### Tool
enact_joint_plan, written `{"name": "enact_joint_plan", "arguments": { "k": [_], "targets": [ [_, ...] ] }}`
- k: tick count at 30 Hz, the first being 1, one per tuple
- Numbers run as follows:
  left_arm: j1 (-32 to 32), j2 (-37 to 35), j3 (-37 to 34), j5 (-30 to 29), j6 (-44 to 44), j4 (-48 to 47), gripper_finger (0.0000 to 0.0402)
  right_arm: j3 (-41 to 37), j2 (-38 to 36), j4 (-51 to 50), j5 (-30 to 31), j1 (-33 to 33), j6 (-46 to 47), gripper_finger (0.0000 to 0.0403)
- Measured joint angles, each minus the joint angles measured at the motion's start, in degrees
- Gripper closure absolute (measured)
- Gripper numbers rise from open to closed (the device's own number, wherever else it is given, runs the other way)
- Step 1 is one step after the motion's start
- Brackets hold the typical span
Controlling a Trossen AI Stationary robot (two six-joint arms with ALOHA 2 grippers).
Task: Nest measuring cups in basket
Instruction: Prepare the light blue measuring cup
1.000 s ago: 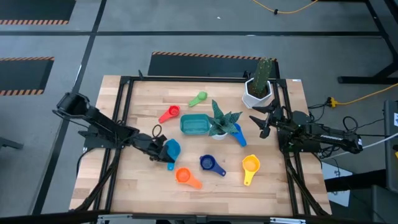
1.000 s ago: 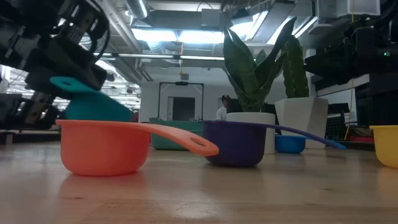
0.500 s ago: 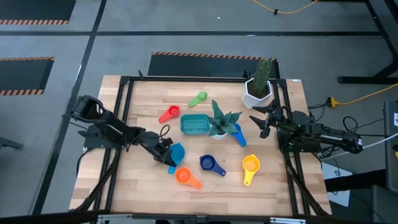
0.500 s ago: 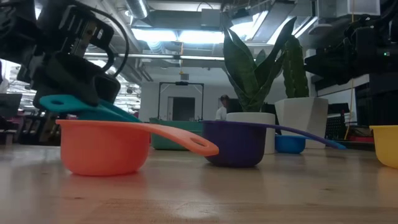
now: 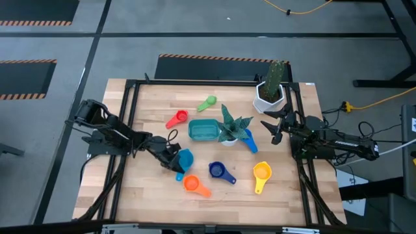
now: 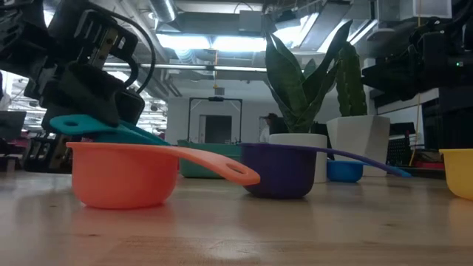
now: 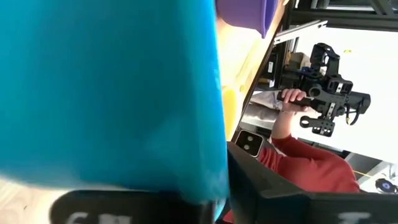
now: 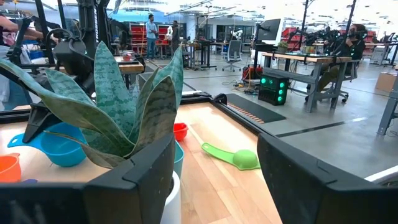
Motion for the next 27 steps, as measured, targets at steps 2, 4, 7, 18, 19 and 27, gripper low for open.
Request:
{"name": "enact_joint_plan", "arguments": {
  "k": [2,4,7,18,19,27],
  "targets": [
    [0.0,0.0,0.0,0.0,-0.1,0.0,0.0352,0.0,0.0,0.0,0.0,0.0,0.0,0.0169],
    [0.0,0.0,0.0,-0.4,-0.1,0.0,0.0331,0.0,0.0,0.0,0.0,0.0,0.0,0.0169],
    [0.0,0.0,0.0,-1.2,-0.1,0.0,0.0301,0.0,0.0,0.0,0.0,0.0,0.0,0.0169],
    [0.0,0.0,0.0,-1.5,0.3,-1.3,0.0275,0.0,0.0,0.0,0.0,0.0,0.0,0.0169],
    [0.0,0.0,0.0,-1.9,0.3,-1.3,0.0275,0.0,0.0,0.0,0.0,0.0,0.0,0.0169],
    [0.0,0.0,0.0,-2.2,-1.6,-2.1,0.0275,0.0,0.0,0.0,0.0,0.0,0.0,0.0169]
  ]
}}
